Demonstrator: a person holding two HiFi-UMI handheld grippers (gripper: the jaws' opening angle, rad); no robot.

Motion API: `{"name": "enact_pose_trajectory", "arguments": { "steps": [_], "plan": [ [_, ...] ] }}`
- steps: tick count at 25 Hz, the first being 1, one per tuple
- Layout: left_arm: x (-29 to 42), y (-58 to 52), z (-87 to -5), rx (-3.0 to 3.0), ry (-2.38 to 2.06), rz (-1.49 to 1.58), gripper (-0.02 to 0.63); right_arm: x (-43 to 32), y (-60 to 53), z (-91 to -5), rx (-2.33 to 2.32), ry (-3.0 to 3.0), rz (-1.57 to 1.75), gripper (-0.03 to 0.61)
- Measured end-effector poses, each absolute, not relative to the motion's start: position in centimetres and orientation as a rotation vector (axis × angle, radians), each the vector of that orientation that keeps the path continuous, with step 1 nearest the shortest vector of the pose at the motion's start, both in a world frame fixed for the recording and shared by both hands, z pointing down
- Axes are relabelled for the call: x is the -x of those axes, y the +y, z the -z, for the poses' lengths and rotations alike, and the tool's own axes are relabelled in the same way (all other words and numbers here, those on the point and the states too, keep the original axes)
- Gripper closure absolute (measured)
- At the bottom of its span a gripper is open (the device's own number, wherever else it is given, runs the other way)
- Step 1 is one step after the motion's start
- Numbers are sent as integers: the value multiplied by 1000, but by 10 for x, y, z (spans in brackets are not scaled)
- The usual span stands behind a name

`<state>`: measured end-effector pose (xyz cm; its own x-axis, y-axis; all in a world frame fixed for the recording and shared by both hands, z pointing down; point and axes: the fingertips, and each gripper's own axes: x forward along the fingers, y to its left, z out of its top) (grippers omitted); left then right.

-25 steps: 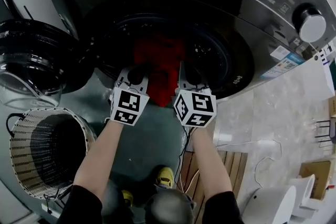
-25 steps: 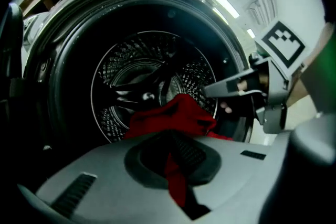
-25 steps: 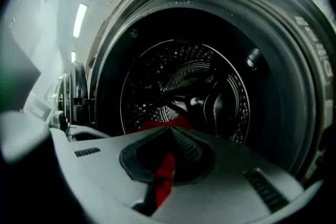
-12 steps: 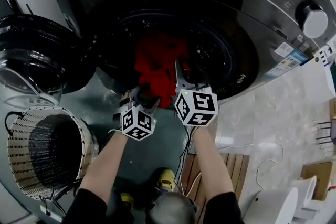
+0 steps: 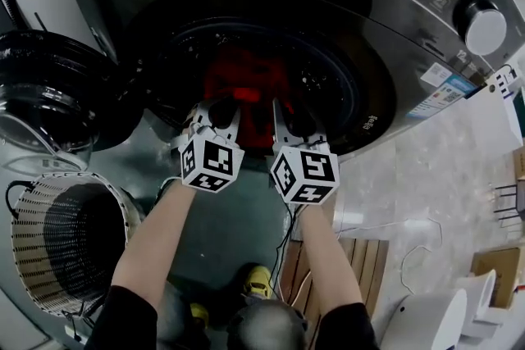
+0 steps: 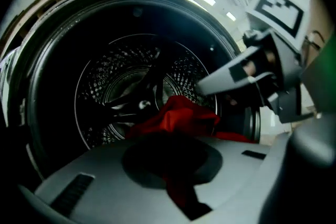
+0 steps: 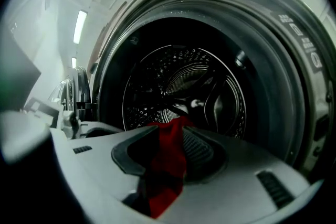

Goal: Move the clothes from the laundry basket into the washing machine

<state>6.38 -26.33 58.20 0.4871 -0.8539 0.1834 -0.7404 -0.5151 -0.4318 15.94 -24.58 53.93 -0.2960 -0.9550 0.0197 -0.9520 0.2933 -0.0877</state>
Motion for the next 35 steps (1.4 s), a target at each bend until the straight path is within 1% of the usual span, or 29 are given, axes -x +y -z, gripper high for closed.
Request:
{"name": "enact_pose_trajectory", "arguments": {
  "steps": [5, 7, 9, 11, 12, 13, 14, 19, 21, 23, 26, 27, 29, 30, 31, 32, 34, 35],
  "plan": [
    [-90, -316, -531, 2422, 1366, 444, 574, -166, -239, -536, 1825, 2472, 144, 440],
    [-94, -339, -520, 2419, 1435, 401, 574, -167, -236, -537, 1813, 2483, 151, 440],
    [-91, -365, -517, 2420, 1568, 391, 571, -166, -235, -537, 1795, 2500, 152, 440],
    [-92, -387, -527, 2471, 1652, 461, 559, -164, -235, -537, 1778, 2520, 138, 440],
    [-94, -392, -532, 2499, 1663, 488, 498, -163, -235, -537, 1772, 2528, 131, 440],
    [-97, -393, -532, 2518, 1654, 485, 411, -163, -235, -537, 1767, 2531, 128, 440],
    [-99, -392, -529, 2524, 1632, 458, 374, -163, -234, -538, 1763, 2531, 135, 440],
    [-105, -375, -499, 2569, 1485, 319, 374, -162, -228, -553, 1734, 2561, 234, 448],
    [-105, -354, -497, 2621, 1381, 312, 390, -158, -223, -561, 1725, 2578, 250, 448],
    [-108, -323, -515, 2674, 1234, 380, 391, -157, -220, -565, 1726, 2571, 257, 446],
    [-114, -279, -565, 2646, 1060, 593, 383, -163, -219, -563, 1749, 2526, 241, 446],
    [-116, -270, -583, 2640, 1028, 665, 371, -166, -219, -563, 1759, 2513, 245, 446],
    [-117, -263, -616, 2683, 1016, 781, 325, -169, -217, -563, 1772, 2496, 258, 446],
    [-116, -264, -629, 2710, 1030, 836, 325, -170, -216, -563, 1774, 2493, 255, 446],
    [-115, -268, -641, 2711, 1049, 896, 327, -171, -215, -562, 1775, 2494, 248, 446],
    [-113, -275, -649, 2674, 1075, 956, 372, -172, -214, -562, 1777, 2497, 244, 446],
    [-109, -297, -655, 2564, 1162, 1030, 578, -173, -213, -565, 1782, 2502, 248, 446],
    [-107, -310, -654, 2543, 1222, 1034, 580, -173, -213, -565, 1781, 2505, 252, 446]
  ]
}}
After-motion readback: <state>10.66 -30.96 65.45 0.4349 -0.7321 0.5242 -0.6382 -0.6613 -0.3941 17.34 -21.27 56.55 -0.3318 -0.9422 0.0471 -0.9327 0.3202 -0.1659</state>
